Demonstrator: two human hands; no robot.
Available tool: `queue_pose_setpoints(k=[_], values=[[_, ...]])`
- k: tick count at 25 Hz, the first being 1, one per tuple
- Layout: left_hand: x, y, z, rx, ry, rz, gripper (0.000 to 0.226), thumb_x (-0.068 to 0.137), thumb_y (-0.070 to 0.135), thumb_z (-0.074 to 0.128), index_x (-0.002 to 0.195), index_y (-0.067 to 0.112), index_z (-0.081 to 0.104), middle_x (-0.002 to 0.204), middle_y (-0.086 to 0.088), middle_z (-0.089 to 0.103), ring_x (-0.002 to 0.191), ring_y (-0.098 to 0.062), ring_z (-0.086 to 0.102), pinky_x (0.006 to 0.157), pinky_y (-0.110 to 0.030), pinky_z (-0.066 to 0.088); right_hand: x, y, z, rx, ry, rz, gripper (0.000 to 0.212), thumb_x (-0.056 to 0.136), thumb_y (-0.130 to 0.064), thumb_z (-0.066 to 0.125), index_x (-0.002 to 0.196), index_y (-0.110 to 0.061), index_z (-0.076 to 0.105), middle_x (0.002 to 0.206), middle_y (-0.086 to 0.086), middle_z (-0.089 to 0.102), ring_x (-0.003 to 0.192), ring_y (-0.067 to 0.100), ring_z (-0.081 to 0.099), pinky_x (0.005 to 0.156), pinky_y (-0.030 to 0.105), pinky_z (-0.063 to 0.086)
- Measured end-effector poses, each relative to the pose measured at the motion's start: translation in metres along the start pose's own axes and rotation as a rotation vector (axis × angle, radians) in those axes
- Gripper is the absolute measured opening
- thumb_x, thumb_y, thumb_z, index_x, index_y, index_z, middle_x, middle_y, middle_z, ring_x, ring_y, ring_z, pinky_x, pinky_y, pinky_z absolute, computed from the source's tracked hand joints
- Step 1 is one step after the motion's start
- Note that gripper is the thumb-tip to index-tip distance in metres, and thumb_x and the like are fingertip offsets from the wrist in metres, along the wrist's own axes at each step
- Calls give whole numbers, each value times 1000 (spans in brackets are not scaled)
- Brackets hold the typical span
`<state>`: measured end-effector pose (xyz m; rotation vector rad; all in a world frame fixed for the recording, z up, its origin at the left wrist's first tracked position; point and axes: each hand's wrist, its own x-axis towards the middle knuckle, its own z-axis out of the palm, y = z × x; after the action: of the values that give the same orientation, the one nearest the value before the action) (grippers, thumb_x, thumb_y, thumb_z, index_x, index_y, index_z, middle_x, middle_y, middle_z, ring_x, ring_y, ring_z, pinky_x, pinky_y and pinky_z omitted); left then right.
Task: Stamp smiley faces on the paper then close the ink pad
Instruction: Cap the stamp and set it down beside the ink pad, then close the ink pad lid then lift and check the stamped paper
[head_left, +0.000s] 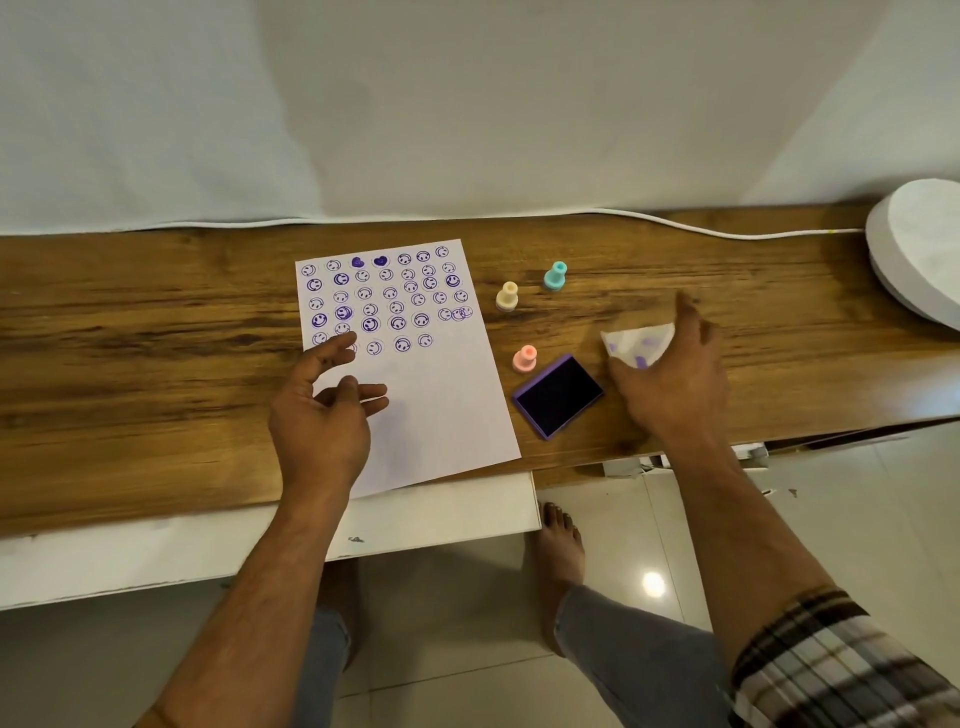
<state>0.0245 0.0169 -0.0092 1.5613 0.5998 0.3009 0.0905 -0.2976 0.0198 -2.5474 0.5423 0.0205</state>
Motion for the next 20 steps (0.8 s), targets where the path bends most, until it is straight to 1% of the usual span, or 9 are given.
queue_pose_setpoints(k=[2,3,7,9,11,14,20], values=[[0,0,0,1,5,-7,47,101,-8,49,124,27,71,136,-3,66,77,-19,78,69,-27,64,-7,-6,-7,111,74,10,113,77,-41,89,162,-32,15,161,12,30,139,37,44,103,53,49],[0,1,0,3,7,-8,47,102,-7,49,125,27,71,136,-2,66,78,-19,78,69,-27,64,-14,-9,-8,139,64,-10,115,75,-42,90,162,-34,15,160,11,31,138,36,45,102,53,50],[0,2,2,12,14,-8,47,102,-6,50,122,31,71,141,-1,64,79,-20,78,69,-25,64,-53,-18,7,52,-131,-122,125,69,-43,93,160,-42,7,154,4,41,134,30,49,97,57,56],[0,3,2,15,18,-15,47,102,-5,50,124,31,71,141,-2,65,79,-20,78,70,-26,65,-63,-20,18,-2,-201,-169,128,70,-44,92,160,-42,1,154,3,43,133,29,48,99,57,54],[0,3,3,27,21,-19,47,102,-5,51,125,31,71,139,-1,65,80,-20,79,70,-27,65,-65,-20,26,-39,-229,-196,127,72,-47,89,161,-38,-1,156,3,41,137,30,44,105,58,50],[0,3,4,37,20,-2,47,102,-5,51,126,30,70,135,1,67,80,-18,79,68,-25,64,-66,-19,35,-88,-219,-205,123,73,-49,87,162,-34,3,158,4,37,141,32,39,109,57,45],[0,1,5,50,9,5,46,102,-5,52,126,30,70,135,2,66,82,-22,79,70,-28,65,-62,-16,42,-87,-177,-219,119,74,-47,87,161,-32,7,156,4,39,139,30,42,103,53,49]])
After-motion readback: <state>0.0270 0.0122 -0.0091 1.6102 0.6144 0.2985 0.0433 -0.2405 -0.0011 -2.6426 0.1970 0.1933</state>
